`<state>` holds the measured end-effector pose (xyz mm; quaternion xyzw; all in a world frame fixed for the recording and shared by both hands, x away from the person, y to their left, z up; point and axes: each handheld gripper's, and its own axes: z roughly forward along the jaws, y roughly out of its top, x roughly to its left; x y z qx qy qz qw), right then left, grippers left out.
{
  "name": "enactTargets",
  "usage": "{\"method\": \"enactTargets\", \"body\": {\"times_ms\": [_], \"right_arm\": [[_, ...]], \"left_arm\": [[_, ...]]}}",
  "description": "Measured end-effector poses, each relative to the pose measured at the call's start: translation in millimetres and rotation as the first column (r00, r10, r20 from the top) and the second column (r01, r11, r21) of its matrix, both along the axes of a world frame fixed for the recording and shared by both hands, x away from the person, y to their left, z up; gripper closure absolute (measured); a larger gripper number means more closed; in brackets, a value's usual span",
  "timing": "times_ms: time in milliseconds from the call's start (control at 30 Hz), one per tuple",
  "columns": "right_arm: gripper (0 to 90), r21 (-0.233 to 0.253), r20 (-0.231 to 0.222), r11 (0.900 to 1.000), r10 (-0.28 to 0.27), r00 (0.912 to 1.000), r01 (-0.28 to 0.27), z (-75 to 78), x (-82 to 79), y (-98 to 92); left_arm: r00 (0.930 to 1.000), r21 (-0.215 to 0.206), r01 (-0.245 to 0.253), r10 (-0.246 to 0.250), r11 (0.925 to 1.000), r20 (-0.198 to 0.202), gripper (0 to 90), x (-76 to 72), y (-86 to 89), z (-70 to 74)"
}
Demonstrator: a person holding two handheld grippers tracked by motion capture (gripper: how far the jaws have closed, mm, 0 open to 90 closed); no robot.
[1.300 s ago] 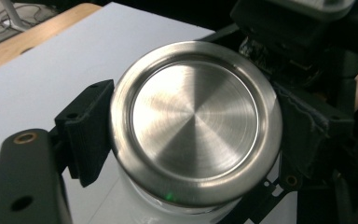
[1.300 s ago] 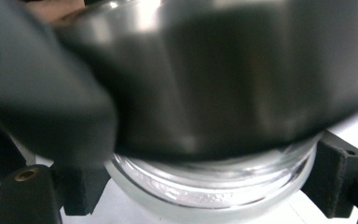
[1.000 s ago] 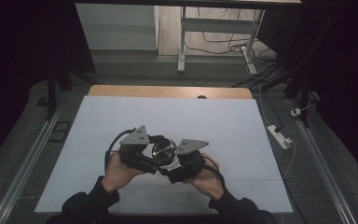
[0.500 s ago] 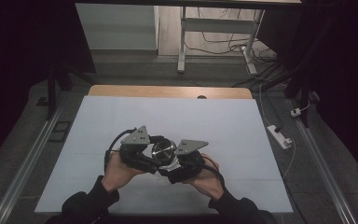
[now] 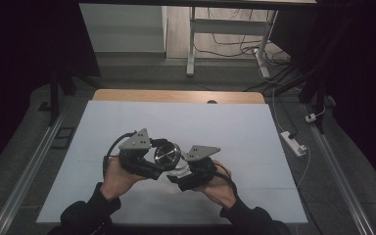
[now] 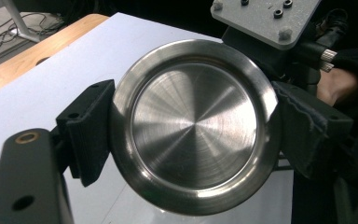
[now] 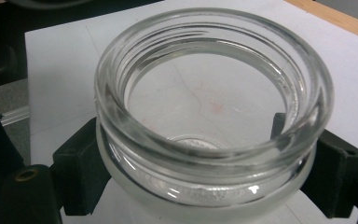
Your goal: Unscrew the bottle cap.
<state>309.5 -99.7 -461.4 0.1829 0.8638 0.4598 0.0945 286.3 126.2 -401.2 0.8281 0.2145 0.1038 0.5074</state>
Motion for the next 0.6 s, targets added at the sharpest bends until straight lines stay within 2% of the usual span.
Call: {"method": "enactTargets", "body": {"times_ms": [267,600], "right_arm": [[15.3,0.003,0.012,1.0,-0.031,0.9994,0.031,1.9,6.1,-7.5],[15.3,0.009,0.02,0.997,-0.074,0.9971,0.074,4.3,17.1,-17.9]], "left_arm": [[0.9999,0.007,0.009,-0.009,0.9999,-0.01,20.0,-1.4,6.0,0.0],[0.9993,0.017,0.023,-0.022,0.9996,-0.031,19.9,-5.1,10.0,-6.5]]}}
